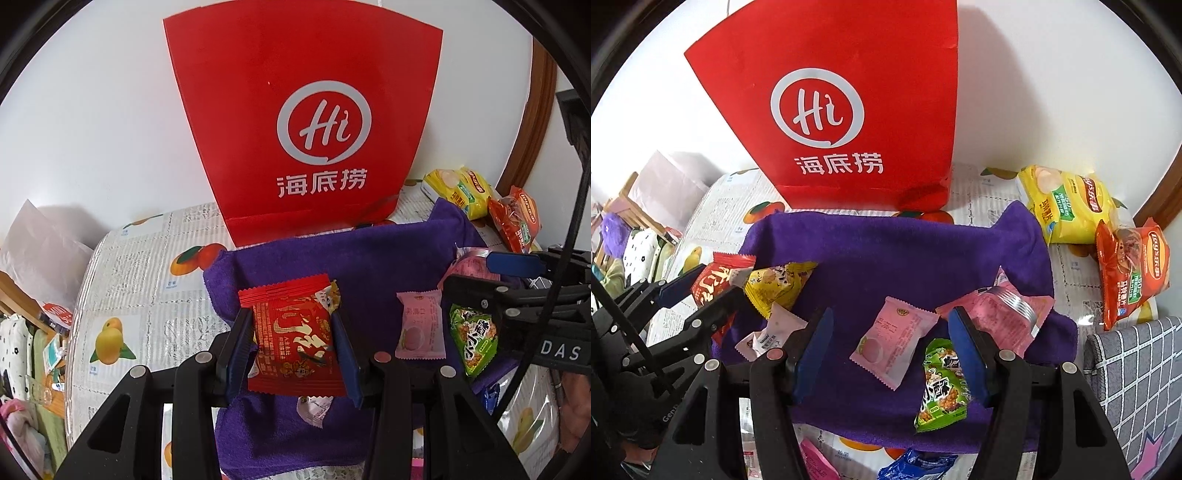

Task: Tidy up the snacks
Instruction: 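Lower the red packet onto the purple towel and open the left tool, then grasp the blue packet on the sheet with the right tool while the left tool grasps a white wrapper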

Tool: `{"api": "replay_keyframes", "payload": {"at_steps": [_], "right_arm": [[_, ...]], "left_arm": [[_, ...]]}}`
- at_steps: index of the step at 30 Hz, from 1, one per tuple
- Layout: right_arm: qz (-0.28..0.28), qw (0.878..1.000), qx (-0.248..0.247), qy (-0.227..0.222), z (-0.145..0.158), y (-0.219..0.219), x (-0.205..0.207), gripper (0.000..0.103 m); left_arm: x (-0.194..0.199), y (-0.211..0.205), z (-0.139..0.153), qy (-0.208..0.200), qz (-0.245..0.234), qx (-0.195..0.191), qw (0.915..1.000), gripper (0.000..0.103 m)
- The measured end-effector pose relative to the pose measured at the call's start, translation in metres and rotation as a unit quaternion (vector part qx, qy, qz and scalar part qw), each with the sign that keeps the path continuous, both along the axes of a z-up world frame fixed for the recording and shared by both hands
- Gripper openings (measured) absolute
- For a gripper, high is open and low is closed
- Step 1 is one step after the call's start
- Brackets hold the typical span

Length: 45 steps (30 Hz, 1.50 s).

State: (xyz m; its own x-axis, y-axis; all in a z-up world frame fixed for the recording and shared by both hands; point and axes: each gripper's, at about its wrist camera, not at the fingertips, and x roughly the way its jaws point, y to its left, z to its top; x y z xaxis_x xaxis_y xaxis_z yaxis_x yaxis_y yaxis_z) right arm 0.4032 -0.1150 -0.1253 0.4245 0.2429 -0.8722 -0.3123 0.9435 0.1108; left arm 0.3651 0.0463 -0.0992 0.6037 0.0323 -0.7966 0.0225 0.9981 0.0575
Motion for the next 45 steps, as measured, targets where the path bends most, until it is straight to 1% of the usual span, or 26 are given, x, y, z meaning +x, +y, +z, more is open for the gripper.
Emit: {"api": "replay_keyframes", "payload": {"at_steps": [2, 6, 11, 16, 21, 23, 32, 35, 39, 42, 45], "right_arm": [[-0.002, 1.000, 0.000, -0.001, 0.001, -0.001, 0.000, 0.064], [-0.005, 1.000, 0.000, -0.003, 0.003, -0.002, 0.000, 0.064], [-0.004, 1.000, 0.000, -0.004, 0.003, -0.003, 0.000, 0.064], [-0.006, 1.000, -0.001, -0.008, 0.005, -0.003, -0.002, 0.064], [-0.007, 1.000, -0.004, -0.019, 0.008, -0.002, -0.005, 0.064], [-0.007, 1.000, -0.004, -0.026, 0.010, -0.002, -0.006, 0.064], [-0.017, 0.998, -0.001, -0.055, 0.017, -0.007, -0.010, 0.064], [-0.022, 0.998, -0.001, -0.064, 0.020, -0.007, -0.011, 0.064], [-0.021, 0.998, 0.015, -0.064, 0.024, -0.005, -0.014, 0.064], [-0.019, 0.997, 0.005, -0.080, 0.029, -0.002, -0.020, 0.064], [-0.043, 0.995, -0.018, -0.088, 0.033, -0.003, -0.025, 0.064]], "left_arm": [[0.000, 0.000, -0.001, 0.005, -0.003, -0.003, 1.0000, 0.042], [0.000, -0.001, -0.005, 0.021, -0.010, -0.021, 0.9995, 0.042], [0.002, -0.006, -0.010, 0.028, -0.008, 0.005, 0.9996, 0.042], [0.003, -0.010, -0.013, 0.034, -0.010, 0.014, 0.9993, 0.042], [0.005, -0.011, -0.014, 0.041, -0.011, 0.015, 0.9990, 0.042], [0.004, -0.010, -0.014, 0.042, -0.010, 0.014, 0.9990, 0.044], [0.001, -0.006, -0.004, 0.027, -0.001, 0.006, 0.9996, 0.052], [-0.001, -0.005, 0.000, 0.020, 0.003, 0.006, 0.9998, 0.052], [-0.003, -0.005, 0.006, 0.010, 0.009, 0.001, 0.9999, 0.052], [-0.006, -0.005, 0.010, 0.005, 0.006, 0.002, 1.0000, 0.052], [-0.010, -0.004, 0.017, -0.009, 0.010, 0.003, 0.9999, 0.052]]}}
